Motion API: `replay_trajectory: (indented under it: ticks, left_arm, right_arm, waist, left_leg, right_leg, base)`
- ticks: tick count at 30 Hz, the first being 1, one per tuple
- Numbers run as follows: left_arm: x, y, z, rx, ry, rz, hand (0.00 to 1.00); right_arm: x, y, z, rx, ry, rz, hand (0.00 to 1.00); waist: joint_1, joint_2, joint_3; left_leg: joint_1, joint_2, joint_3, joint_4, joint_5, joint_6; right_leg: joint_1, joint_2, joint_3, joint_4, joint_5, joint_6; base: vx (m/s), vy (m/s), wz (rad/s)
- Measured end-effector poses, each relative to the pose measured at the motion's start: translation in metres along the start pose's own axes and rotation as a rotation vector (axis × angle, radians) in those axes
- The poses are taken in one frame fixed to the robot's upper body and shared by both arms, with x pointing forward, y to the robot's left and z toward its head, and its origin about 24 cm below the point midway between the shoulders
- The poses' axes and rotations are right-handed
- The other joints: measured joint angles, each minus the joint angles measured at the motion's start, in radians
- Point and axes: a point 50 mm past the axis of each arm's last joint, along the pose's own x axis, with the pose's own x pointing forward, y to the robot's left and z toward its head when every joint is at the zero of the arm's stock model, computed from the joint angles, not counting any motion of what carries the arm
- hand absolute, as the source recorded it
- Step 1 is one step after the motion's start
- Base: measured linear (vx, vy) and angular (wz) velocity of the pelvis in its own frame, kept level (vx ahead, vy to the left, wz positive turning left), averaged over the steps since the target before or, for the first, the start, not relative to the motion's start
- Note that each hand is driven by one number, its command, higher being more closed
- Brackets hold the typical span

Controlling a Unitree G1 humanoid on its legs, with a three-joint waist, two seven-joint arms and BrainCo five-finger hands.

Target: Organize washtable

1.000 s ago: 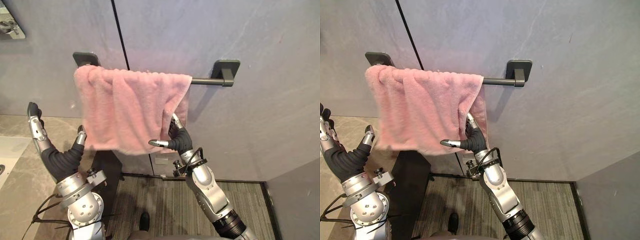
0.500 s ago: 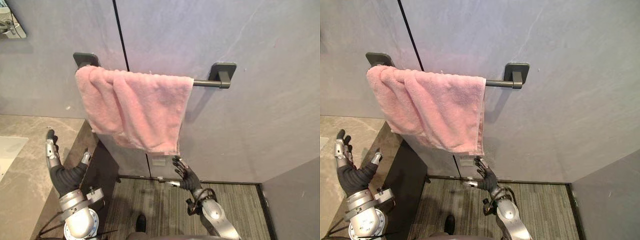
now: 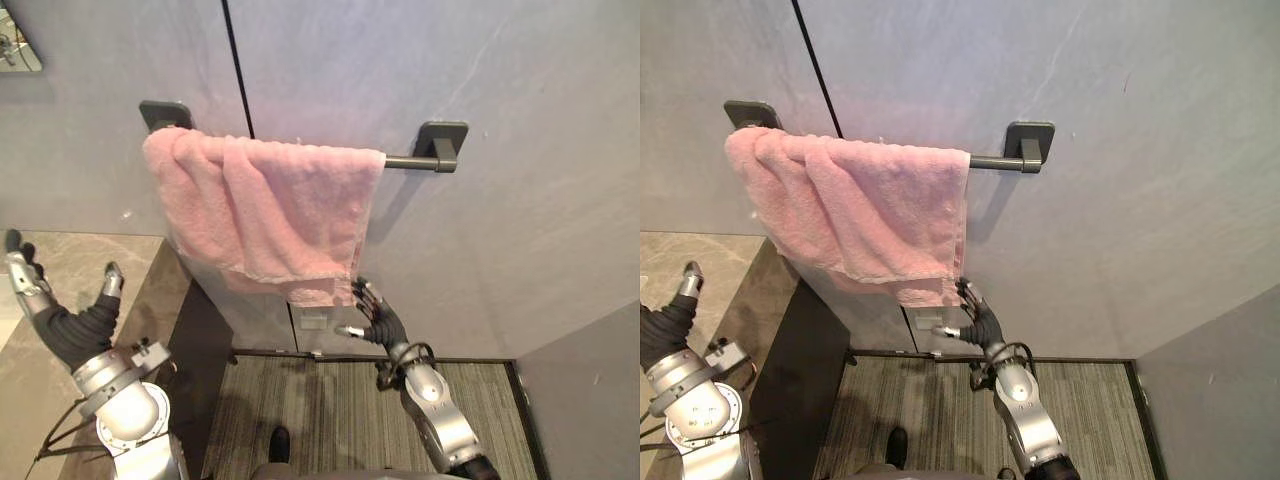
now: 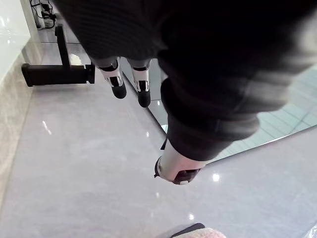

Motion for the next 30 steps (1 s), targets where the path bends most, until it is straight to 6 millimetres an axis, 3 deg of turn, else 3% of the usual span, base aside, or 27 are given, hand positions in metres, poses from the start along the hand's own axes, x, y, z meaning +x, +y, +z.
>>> replay_trajectory:
  ticks: [4, 13, 17, 22, 23, 24, 30]
  left_arm:
    - [0.005, -0.005, 0.004, -0.051, -0.016, 0.001, 0.00]
    - [0.011, -0.013, 0.004, -0.362, 0.057, -0.178, 0.00]
    - [0.018, -0.020, -0.001, -0.426, 0.080, -0.284, 0.00]
    - [0.032, -0.036, -0.003, -0.479, 0.083, -0.351, 0.00]
    - [0.035, -0.040, -0.001, -0.486, 0.070, -0.365, 1.00]
    - [0.039, -0.045, 0.002, -0.497, 0.052, -0.375, 1.00]
    - [0.044, -0.059, 0.013, -0.551, 0.014, -0.390, 1.00]
  right_arm:
    - [0.012, 0.012, 0.040, -0.002, -0.173, 0.044, 0.00]
    - [0.019, 0.025, 0.078, 0.067, -0.331, 0.119, 0.00]
    - [0.026, 0.037, 0.091, 0.077, -0.374, 0.185, 0.00]
    - [0.039, 0.048, 0.124, 0.076, -0.481, 0.248, 0.00]
    - [0.041, 0.049, 0.128, 0.078, -0.496, 0.253, 0.00]
    - [0.042, 0.050, 0.133, 0.093, -0.514, 0.264, 1.00]
    - [0.044, 0.054, 0.141, 0.101, -0.539, 0.261, 1.00]
  waist:
    - [0.001, 0.009, 0.019]
    - [0.002, 0.028, 0.059]
    - [0.003, 0.033, 0.071]
    - [0.005, 0.031, 0.103]
    - [0.006, 0.031, 0.110]
    - [0.005, 0.032, 0.121]
    - [0.004, 0.042, 0.141]
  left_leg:
    - [-0.019, 0.000, 0.009, 0.000, 0.000, 0.000]
    - [-0.039, 0.001, 0.027, 0.000, 0.000, 0.000]
    - [-0.064, 0.001, 0.026, 0.000, 0.001, 0.001]
    - [-0.103, 0.000, 0.025, 0.001, 0.014, 0.002]
    - [-0.106, 0.000, 0.024, 0.001, 0.014, 0.002]
    - [-0.107, 0.000, 0.025, 0.001, 0.015, 0.002]
    - [-0.111, 0.000, 0.027, 0.001, 0.015, 0.002]
  right_leg:
    - [-0.019, -0.001, 0.005, 0.004, 0.001, -0.001]
    - [-0.052, -0.001, 0.022, 0.016, 0.000, -0.001]
    - [-0.080, -0.001, 0.023, 0.021, 0.001, -0.001]
    - [-0.125, -0.003, 0.024, 0.035, 0.002, -0.001]
    - [-0.130, -0.003, 0.024, 0.036, 0.002, -0.001]
    - [-0.131, -0.003, 0.024, 0.037, 0.002, -0.001]
    - [-0.137, -0.003, 0.025, 0.038, 0.002, -0.002]
  base:
    - [0.00, 0.004, -0.04]
    - [0.01, 0.001, -0.05]
    - [-0.02, 0.004, 0.00]
    - [-0.01, 0.001, 0.00]
    - [0.00, 0.000, 0.00]
    - [0.00, 0.000, 0.00]
    - [0.00, 0.000, 0.00]
